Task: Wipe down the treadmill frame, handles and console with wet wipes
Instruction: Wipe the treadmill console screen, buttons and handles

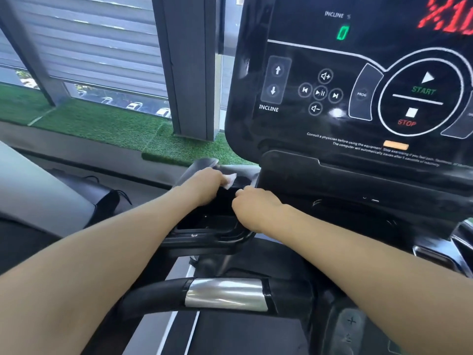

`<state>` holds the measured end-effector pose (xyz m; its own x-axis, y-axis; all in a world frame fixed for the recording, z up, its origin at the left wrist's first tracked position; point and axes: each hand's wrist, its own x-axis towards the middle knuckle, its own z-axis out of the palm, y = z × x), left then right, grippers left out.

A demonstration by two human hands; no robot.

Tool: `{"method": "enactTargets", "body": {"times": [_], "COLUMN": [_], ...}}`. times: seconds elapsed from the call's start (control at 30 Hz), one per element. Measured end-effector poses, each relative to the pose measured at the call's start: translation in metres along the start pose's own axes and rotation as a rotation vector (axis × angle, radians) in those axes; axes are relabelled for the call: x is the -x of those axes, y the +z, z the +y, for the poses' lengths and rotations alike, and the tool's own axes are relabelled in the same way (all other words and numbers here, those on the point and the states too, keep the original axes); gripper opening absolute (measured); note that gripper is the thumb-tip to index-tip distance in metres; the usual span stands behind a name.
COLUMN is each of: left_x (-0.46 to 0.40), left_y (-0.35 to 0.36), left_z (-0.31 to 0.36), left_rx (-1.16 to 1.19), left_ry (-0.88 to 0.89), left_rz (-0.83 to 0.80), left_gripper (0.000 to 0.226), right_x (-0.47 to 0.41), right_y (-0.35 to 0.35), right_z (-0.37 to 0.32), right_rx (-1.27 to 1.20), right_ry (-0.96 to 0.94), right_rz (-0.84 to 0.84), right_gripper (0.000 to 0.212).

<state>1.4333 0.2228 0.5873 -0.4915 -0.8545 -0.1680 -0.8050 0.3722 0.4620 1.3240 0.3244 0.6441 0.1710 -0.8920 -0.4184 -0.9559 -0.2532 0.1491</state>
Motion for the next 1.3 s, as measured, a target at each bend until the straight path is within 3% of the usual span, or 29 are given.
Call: {"method": "enactTargets", "body": {"times": [0.13, 0.3, 0.47, 0.53, 0.67, 0.77, 0.9, 1.17, 1.3], "left_x": [0.002, 0.004, -0.008, -0.008, -0.001, -0.005, -0.011, -0.012, 0.002], "left_y": [0.000, -0.004, 0.004, 0.009, 0.002, 0.001, 0.011, 0.002, 0.000], "left_z": [0.013, -0.017, 0.011, 0.002, -0.023, -0.014, 0.014, -0.023, -0.017], "left_rx": [0.043, 0.123, 0.062, 0.059, -0.065, 0.024, 0.070, -0.122, -0.150], "left_ry": [0.084, -0.068, 0.052, 0.123, 0.049, 0.023, 0.128, -0.060, -0.080], "left_rz": [-0.011, -0.011, -0.049, -0.058, 0.016, 0.003, 0.037, 0.017, 0.116], "left_gripper": [0.029, 0.034, 0.027, 0.037, 0.031, 0.028, 0.030, 0.027, 0.025], "right_x": [-0.003, -0.011, -0.017, -0.017, -0.017, -0.017, -0.015, -0.017, -0.019], "right_y": [-0.002, 0.008, 0.009, 0.009, 0.010, 0.009, 0.005, -0.004, -0.007], "right_z": [0.005, 0.012, 0.016, 0.017, 0.017, 0.016, 0.015, 0.014, 0.013], "right_rx": [-0.065, -0.071, -0.066, -0.070, -0.080, -0.074, -0.066, -0.054, -0.027], "right_ry": [0.019, -0.009, -0.042, -0.043, -0.023, -0.034, -0.036, -0.025, -0.021], "right_rz": [-0.011, 0.022, 0.041, 0.037, 0.036, 0.032, 0.015, 0.021, 0.012], "right_gripper": [0.021, 0.018, 0.014, 0.015, 0.023, 0.015, 0.021, 0.035, 0.031]}}
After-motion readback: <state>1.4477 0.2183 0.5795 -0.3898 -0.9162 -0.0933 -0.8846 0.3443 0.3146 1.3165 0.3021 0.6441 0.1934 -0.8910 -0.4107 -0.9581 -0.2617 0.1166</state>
